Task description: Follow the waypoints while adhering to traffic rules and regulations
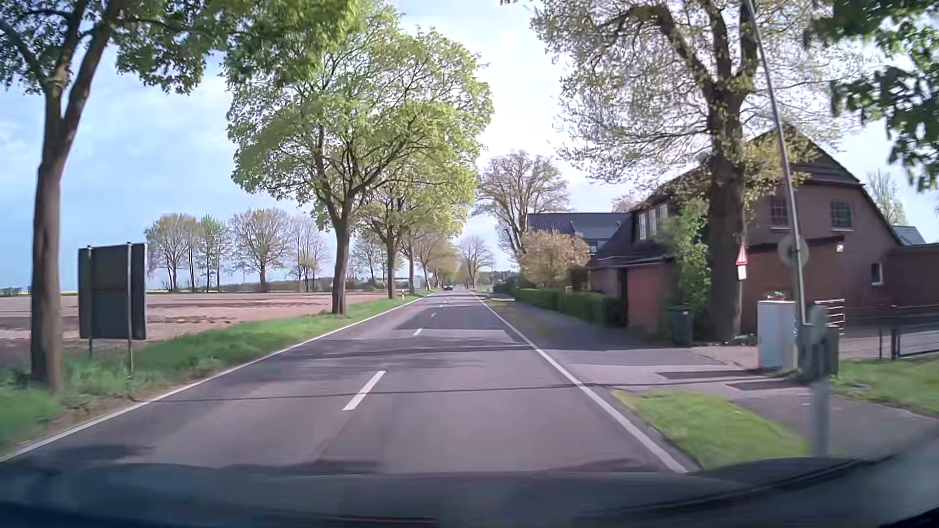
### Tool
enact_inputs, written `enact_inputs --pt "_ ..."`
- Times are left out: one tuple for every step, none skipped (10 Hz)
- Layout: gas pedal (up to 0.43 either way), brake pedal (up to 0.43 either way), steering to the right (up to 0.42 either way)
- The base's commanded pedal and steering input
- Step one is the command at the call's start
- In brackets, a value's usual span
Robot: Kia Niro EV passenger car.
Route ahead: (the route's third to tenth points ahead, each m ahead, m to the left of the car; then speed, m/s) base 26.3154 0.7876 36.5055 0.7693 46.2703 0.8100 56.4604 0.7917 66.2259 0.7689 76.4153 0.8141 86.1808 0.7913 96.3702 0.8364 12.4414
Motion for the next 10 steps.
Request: enact_inputs --pt "0.059 0.000 -0.006" --pt "0.059 0.000 -0.006" --pt "0.059 0.000 -0.006" --pt "0.059 0.000 -0.006" --pt "0.059 0.000 -0.006" --pt "0.059 0.000 -0.006" --pt "0.059 0.000 -0.005" --pt "0.059 0.000 -0.005" --pt "0.059 0.000 -0.005" --pt "0.059 0.000 -0.005"
